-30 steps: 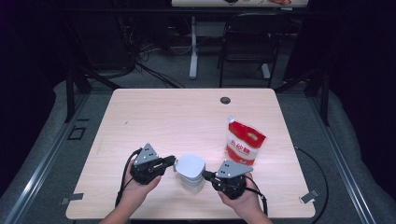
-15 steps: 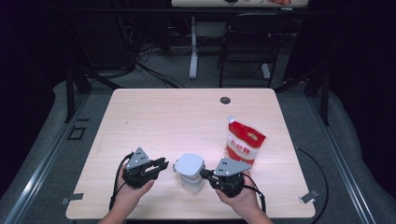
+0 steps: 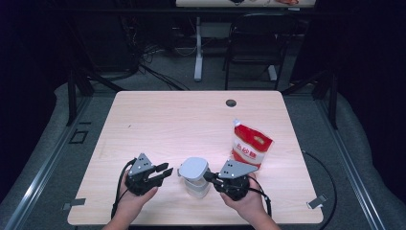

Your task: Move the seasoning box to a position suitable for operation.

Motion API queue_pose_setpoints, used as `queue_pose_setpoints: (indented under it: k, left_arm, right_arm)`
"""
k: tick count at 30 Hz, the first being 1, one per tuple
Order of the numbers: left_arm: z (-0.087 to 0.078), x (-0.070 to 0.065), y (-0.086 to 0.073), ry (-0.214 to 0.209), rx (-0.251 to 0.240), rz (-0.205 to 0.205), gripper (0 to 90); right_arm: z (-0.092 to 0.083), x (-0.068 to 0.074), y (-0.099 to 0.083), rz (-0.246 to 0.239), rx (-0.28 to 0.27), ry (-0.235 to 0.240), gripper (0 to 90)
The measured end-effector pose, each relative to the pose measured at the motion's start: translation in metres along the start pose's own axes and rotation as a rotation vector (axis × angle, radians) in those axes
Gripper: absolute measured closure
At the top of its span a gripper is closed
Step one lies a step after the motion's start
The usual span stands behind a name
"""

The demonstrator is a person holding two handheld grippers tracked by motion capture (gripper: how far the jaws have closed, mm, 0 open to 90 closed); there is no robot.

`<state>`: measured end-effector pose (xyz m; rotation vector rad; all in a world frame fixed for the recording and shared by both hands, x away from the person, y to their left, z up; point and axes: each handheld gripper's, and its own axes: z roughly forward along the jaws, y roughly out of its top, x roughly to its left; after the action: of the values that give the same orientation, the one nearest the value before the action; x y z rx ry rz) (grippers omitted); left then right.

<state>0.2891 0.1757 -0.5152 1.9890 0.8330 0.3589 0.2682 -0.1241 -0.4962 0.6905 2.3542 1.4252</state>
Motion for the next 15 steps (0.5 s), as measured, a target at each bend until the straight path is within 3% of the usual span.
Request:
queue_pose_setpoints:
  k: [3, 8, 15]
  left_arm:
    - [-0.0032, -0.0010, 0.0024, -0.028, -0.019, -0.009, 69.6]
    - [-0.0044, -0.0054, 0.0038, -0.036, -0.017, 0.007, 69.4]
    - [-0.0030, -0.0036, 0.0036, -0.033, -0.022, -0.007, 68.9]
  right_arm:
    - [0.0002, -0.0023, 0.0013, 0.016, -0.005, -0.003, 90.0]
    - [0.0003, -0.0025, 0.0060, 0.005, -0.003, -0.010, 90.0]
    - [0.0018, -0.0043, 0.0070, 0.003, 0.006, -0.011, 90.0]
